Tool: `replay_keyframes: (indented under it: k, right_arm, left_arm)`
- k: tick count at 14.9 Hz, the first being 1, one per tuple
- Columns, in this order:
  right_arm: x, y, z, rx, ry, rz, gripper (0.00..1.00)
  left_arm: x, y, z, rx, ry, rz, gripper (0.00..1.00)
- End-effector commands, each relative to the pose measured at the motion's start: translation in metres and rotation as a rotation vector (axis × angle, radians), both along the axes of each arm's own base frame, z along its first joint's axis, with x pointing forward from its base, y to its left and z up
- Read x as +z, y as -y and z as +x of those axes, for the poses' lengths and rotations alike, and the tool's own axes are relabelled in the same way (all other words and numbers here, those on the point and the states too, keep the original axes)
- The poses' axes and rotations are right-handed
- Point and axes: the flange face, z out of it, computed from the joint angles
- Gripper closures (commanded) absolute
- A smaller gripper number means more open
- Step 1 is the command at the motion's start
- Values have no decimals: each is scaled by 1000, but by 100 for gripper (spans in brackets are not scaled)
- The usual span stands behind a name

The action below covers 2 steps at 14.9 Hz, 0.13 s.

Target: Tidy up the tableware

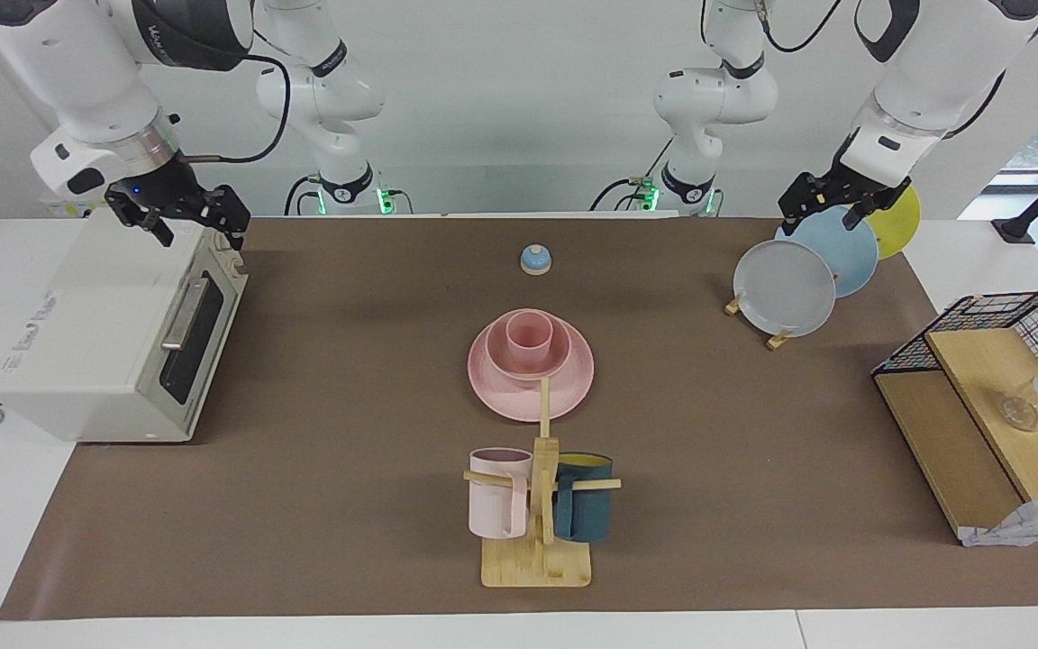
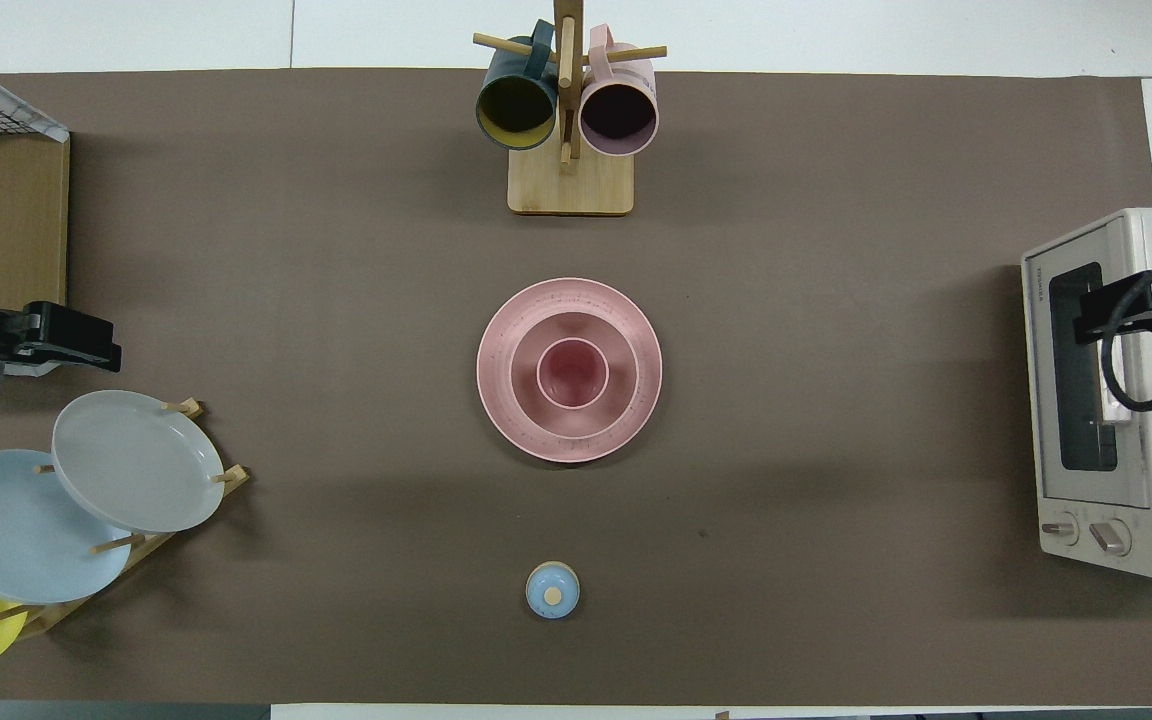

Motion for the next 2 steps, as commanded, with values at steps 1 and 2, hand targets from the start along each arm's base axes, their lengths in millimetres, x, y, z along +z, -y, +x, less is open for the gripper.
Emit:
replay_keyframes:
  k: [1, 2]
  right_arm:
    - [2, 1, -6, 20, -8, 21, 0]
    - [3, 0, -7, 22, -6, 21, 0]
  left_arm:
    - [4, -5, -5, -20, 14, -15, 0]
    - [4, -7, -5, -22, 11, -15, 0]
